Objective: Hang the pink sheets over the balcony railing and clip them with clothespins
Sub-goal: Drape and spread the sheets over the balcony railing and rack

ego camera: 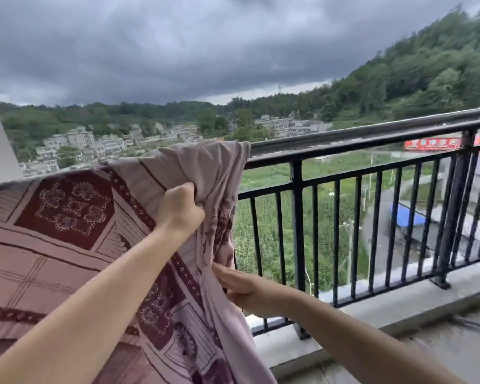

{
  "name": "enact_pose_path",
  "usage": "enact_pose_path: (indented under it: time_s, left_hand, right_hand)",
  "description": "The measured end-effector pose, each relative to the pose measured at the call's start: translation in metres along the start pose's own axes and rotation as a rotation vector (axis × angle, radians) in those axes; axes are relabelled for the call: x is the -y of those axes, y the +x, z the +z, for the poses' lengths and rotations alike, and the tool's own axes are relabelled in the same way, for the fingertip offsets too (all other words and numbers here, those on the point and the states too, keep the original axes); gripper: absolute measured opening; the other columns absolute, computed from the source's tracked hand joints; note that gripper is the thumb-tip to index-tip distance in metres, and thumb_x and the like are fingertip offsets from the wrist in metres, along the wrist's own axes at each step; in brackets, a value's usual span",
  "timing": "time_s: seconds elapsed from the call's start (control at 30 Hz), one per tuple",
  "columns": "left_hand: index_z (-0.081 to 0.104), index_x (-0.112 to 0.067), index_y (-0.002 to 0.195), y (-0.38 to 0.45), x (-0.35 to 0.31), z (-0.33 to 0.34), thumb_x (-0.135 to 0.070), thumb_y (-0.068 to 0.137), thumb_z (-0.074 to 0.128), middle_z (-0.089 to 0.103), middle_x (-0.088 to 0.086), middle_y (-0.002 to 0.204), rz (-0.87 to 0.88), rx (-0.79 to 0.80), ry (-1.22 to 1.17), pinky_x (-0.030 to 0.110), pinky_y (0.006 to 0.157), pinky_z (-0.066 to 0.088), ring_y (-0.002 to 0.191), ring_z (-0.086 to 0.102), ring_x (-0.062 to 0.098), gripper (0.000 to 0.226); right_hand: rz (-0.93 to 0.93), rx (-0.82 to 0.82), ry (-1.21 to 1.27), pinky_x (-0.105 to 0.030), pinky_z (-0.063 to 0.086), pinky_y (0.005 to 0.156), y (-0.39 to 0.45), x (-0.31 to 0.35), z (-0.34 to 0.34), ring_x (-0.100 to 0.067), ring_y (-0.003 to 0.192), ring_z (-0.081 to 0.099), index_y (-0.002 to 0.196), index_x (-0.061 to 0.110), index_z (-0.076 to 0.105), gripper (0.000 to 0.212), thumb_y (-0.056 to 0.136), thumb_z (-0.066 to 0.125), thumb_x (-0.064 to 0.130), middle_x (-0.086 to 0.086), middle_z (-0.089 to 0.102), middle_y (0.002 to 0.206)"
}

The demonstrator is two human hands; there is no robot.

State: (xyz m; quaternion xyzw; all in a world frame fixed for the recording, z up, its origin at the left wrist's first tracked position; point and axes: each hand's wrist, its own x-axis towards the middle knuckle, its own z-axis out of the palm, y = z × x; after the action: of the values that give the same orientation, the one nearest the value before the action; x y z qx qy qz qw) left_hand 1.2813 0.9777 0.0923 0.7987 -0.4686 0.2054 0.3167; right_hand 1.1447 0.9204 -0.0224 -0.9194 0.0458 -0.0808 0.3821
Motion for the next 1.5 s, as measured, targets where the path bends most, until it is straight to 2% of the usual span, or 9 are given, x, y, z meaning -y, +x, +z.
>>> enact_pose_path:
  time_s: [0.2,0.4,0.53,0.7,0.83,0.97,1.13,1.3,1.5]
  left_hand:
    - [0.064,0.003,0.077,0.001,0.024,-0.012,0.003,0.078,0.056,0.067,0.017,0.075,0.004,-0.089,-0.123,0.026,0.060,0.035,0.076,0.060,0.031,0.009]
    - [0.068,-0.005,0.089,0.000,0.022,-0.039,-0.002,0.083,0.058,0.064,0.003,0.073,0.022,-0.178,-0.156,0.005,0.052,0.038,0.063,0.054,0.015,0.012]
    - [0.067,0.001,0.094,0.011,0.016,-0.051,-0.004,0.087,0.053,0.069,0.019,0.086,0.003,-0.317,-0.121,0.024,0.065,0.040,0.079,0.061,0.031,0.017]
    - [0.061,0.008,0.101,0.045,0.001,-0.059,0.002,0.085,0.046,0.063,0.034,0.101,-0.081,-0.381,-0.038,0.043,0.080,0.045,0.095,0.057,0.045,0.023]
    - [0.054,0.012,0.103,0.073,-0.024,-0.052,0.002,0.087,0.040,0.057,0.037,0.108,-0.282,-0.502,-0.228,0.044,0.081,0.040,0.102,0.051,0.047,0.023]
    - [0.045,0.012,0.108,0.104,-0.051,-0.034,-0.003,0.087,0.049,0.045,0.032,0.114,-0.162,-0.506,-0.257,0.041,0.088,0.034,0.110,0.042,0.042,0.026]
    - [0.024,0.001,0.136,0.144,-0.073,-0.006,-0.030,0.086,0.052,0.016,0.021,0.147,-0.261,0.032,0.113,0.040,0.106,0.030,0.129,0.034,0.036,0.065]
    - [0.061,-0.007,0.092,0.134,-0.096,0.020,-0.031,0.088,0.047,0.063,0.009,0.089,-0.236,0.080,0.417,0.030,0.071,0.048,0.087,0.061,0.024,0.027]
    - [0.054,-0.010,0.112,0.100,-0.151,0.074,-0.043,0.085,0.048,0.060,0.009,0.114,0.145,0.001,0.401,0.034,0.086,0.042,0.108,0.055,0.026,0.043]
  right_hand:
    - [0.098,-0.778,0.388,-0.017,0.054,0.074,0.012,-0.041,-0.042,-0.007,0.085,0.062,0.123,0.005,0.050,0.041,0.083,0.056,-0.002,0.001,0.060,0.101]
    - [0.248,-0.101,0.404,-0.033,0.052,0.087,0.042,-0.038,-0.039,-0.016,0.076,0.058,0.100,-0.004,0.061,0.018,0.084,0.055,0.001,-0.006,0.063,0.086]
    - [0.284,-0.546,0.363,-0.010,0.038,0.037,-0.001,-0.045,-0.090,-0.002,0.041,0.047,0.075,-0.001,0.063,0.016,0.086,0.055,0.008,-0.001,0.057,0.058]
    - [0.059,-1.108,0.674,-0.008,0.026,0.027,-0.050,-0.012,-0.196,-0.005,0.022,0.038,0.052,0.005,0.049,0.038,0.084,0.038,-0.010,0.003,0.045,0.031]
    - [-0.159,-1.263,0.632,-0.024,0.054,0.041,-0.032,0.049,-0.291,-0.013,0.041,0.062,0.071,0.006,0.062,0.032,0.086,0.036,-0.005,0.000,0.064,0.044]
    - [-0.065,-1.465,-0.292,-0.032,0.041,0.074,0.008,0.078,-0.378,-0.031,0.090,0.059,0.100,-0.004,0.063,0.026,0.090,0.042,0.010,-0.028,0.063,0.101]
    - [0.133,-0.882,-0.558,-0.023,0.041,0.096,0.069,0.042,-0.413,-0.033,0.124,0.042,0.123,0.003,0.047,0.034,0.093,0.042,0.018,-0.022,0.040,0.137]
    - [0.274,-0.184,-0.621,-0.017,0.034,0.053,0.041,-0.028,-0.386,-0.009,0.058,0.043,0.068,0.013,0.056,0.029,0.092,0.046,0.025,0.001,0.051,0.067]
    - [-0.008,-0.500,-0.486,-0.005,0.037,0.058,-0.035,-0.067,-0.369,-0.016,0.073,0.056,0.091,0.003,0.067,0.020,0.089,0.053,0.017,-0.001,0.064,0.075]
